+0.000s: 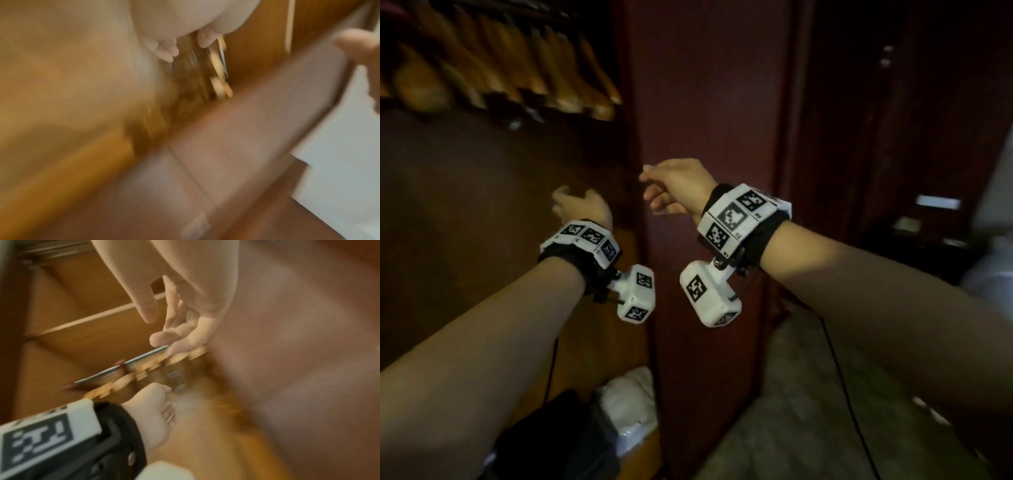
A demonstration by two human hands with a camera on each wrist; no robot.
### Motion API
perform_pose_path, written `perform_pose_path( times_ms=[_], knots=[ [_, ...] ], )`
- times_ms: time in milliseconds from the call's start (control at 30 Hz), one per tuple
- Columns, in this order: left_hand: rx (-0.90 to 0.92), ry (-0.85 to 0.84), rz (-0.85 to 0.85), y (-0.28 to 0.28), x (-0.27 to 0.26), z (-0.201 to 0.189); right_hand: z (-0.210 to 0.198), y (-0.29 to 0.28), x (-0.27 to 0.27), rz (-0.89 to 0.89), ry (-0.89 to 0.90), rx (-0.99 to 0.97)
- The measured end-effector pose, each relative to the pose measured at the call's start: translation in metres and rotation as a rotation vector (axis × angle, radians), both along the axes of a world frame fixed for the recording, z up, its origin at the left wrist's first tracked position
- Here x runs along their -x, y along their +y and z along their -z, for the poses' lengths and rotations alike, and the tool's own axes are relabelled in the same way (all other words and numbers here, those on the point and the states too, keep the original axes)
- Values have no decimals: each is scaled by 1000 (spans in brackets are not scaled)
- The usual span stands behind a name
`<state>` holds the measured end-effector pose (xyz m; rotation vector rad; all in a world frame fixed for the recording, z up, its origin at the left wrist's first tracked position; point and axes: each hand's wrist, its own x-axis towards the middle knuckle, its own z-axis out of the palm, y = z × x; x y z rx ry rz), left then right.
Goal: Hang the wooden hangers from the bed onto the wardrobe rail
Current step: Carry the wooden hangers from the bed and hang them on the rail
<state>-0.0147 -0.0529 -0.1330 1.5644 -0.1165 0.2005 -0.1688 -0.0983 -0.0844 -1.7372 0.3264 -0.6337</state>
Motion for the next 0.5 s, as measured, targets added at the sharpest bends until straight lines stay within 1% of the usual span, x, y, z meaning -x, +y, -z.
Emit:
perform_pose_path(
  times_ms=[133,267,400,500],
  knots=[
    [-51,25,221,-92,133,37,34,-72,134,246,68,-78],
    [-100,96,485,-174,277,76,81,-139,284,537,171,-229],
    [-120,122,750,-243,409,100,115,-177,428,844,192,-276],
    [-166,117,926,-287,500,119,139,-196,519,959,161,-432]
  ],
)
